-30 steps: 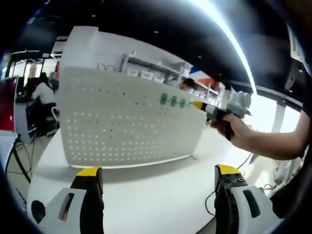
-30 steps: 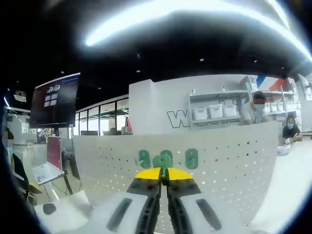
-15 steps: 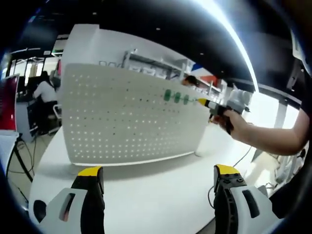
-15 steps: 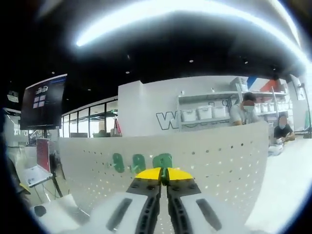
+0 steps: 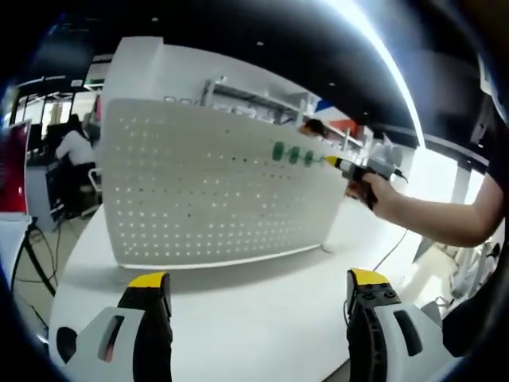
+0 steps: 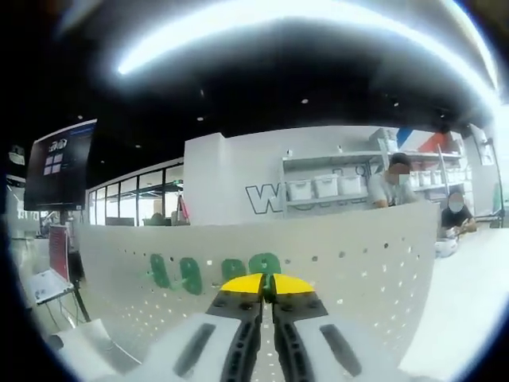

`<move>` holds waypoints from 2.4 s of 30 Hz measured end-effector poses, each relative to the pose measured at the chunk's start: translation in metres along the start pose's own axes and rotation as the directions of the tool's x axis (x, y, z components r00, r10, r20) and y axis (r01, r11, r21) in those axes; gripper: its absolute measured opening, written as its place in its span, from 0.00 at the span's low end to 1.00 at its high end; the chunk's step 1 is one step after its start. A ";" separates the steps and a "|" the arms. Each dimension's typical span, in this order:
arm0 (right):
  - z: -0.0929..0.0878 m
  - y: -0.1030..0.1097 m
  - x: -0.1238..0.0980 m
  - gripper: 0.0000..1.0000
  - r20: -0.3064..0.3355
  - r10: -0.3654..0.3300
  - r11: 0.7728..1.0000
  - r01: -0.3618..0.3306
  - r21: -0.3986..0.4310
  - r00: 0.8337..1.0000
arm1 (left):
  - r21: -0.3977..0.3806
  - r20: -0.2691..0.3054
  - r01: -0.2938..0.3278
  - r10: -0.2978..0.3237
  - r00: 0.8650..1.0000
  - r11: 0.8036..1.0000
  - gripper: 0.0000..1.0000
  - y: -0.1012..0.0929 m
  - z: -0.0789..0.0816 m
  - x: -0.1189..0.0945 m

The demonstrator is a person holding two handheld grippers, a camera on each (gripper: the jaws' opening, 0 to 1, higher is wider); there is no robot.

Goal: Insert the hook assembly into the mounting plate slot until the hook locks in place.

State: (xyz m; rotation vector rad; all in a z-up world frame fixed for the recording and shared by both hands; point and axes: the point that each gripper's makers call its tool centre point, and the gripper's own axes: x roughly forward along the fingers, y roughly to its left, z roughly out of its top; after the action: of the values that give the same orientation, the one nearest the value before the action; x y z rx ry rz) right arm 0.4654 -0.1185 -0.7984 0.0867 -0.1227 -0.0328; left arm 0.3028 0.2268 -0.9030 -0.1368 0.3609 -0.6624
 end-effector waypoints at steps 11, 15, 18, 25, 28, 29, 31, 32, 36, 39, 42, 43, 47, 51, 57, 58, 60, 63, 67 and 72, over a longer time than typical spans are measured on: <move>-0.003 -0.010 0.008 0.01 0.011 -0.012 1.000 0.012 0.017 1.000 | 0.001 -0.011 0.003 -0.003 1.000 1.000 0.91 -0.005 -0.001 0.006; -0.001 -0.011 0.012 0.01 0.016 -0.007 1.000 0.006 0.011 1.000 | -0.007 0.004 -0.003 0.004 1.000 1.000 0.91 -0.003 0.003 0.008; -0.002 -0.012 0.011 0.01 0.020 -0.008 1.000 0.008 0.004 1.000 | 0.000 -0.005 0.002 -0.002 1.000 1.000 0.91 -0.004 0.002 0.012; -0.003 -0.016 0.012 0.01 0.032 -0.014 1.000 0.014 0.018 0.999 | 0.008 -0.012 0.004 -0.004 1.000 1.000 0.90 -0.005 0.001 0.014; -0.004 -0.017 0.012 0.01 0.036 -0.016 0.999 0.015 0.029 0.999 | 0.012 -0.013 0.005 -0.005 1.000 1.000 0.90 -0.004 0.003 0.014; -0.004 -0.016 0.013 0.01 0.033 -0.018 0.999 0.017 0.027 0.999 | 0.013 -0.013 0.005 -0.005 1.000 1.000 0.90 -0.004 0.003 0.014; -0.006 -0.016 0.014 0.01 0.034 -0.021 1.000 0.020 0.023 0.999 | 0.013 -0.010 0.004 -0.003 1.000 1.000 0.90 -0.004 0.004 0.014; -0.006 -0.016 0.014 0.01 0.036 -0.022 1.000 0.021 0.023 0.999 | 0.015 -0.010 0.003 -0.003 1.000 1.000 0.90 -0.003 0.004 0.014; -0.007 -0.015 0.014 0.01 0.043 -0.024 1.000 0.024 0.012 0.999 | 0.014 -0.012 0.001 -0.001 1.000 1.000 0.90 -0.003 0.003 0.013; -0.007 -0.014 0.014 0.01 0.043 -0.022 1.000 0.023 -0.012 0.999 | 0.012 -0.013 -0.001 0.001 1.000 1.000 0.89 -0.003 0.002 0.011; -0.010 -0.013 0.015 0.01 0.027 -0.023 0.999 0.024 -0.030 0.999 | 0.009 -0.011 -0.001 0.001 1.000 1.000 0.89 -0.004 0.001 0.010; -0.009 -0.013 0.015 0.02 0.026 -0.024 0.999 0.025 -0.032 0.999 | 0.008 -0.011 -0.002 0.002 1.000 1.000 0.89 -0.004 0.000 0.009; -0.014 -0.013 0.015 0.05 -0.013 -0.023 0.999 0.023 -0.023 1.000 | 0.006 -0.006 -0.009 0.009 1.000 1.000 0.89 -0.002 0.000 0.005; -0.011 -0.015 0.012 0.11 -0.010 -0.028 1.000 0.028 -0.004 1.000 | 0.001 0.013 -0.015 0.015 1.000 1.000 0.91 0.000 0.003 0.001; -0.002 -0.015 0.000 0.14 -0.004 -0.030 1.000 0.030 -0.009 1.000 | 0.006 0.020 -0.030 0.030 0.999 1.000 0.94 0.002 0.004 -0.002; -0.001 -0.015 -0.003 0.17 -0.002 -0.031 0.999 0.031 -0.010 1.000 | 0.006 0.019 -0.030 0.030 0.999 1.000 0.94 0.002 0.004 -0.002; 0.000 -0.021 -0.011 0.24 -0.013 -0.068 0.997 0.067 -0.034 0.998 | 0.003 0.021 -0.026 0.026 0.999 1.000 0.95 0.000 0.004 -0.003; -0.002 -0.024 -0.023 0.25 -0.026 -0.071 0.997 0.070 -0.044 0.997 | 0.003 0.023 -0.022 0.022 1.000 1.000 0.96 -0.003 0.005 -0.005; -0.008 -0.026 -0.043 0.31 -0.052 -0.070 0.997 0.068 -0.030 0.996 | 0.002 0.020 -0.020 0.020 1.000 1.000 0.99 -0.006 0.004 -0.007; -0.022 -0.018 -0.065 0.43 -0.105 -0.048 0.998 0.045 -0.037 0.993 | 0.007 0.021 -0.020 0.020 1.000 1.000 1.00 -0.007 0.003 -0.011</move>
State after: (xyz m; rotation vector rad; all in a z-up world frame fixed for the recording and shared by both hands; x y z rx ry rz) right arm 0.4033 -0.1322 -0.8299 0.0567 -0.0138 -0.0769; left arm 0.2915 0.2281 -0.8948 -0.1330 0.3394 -0.6421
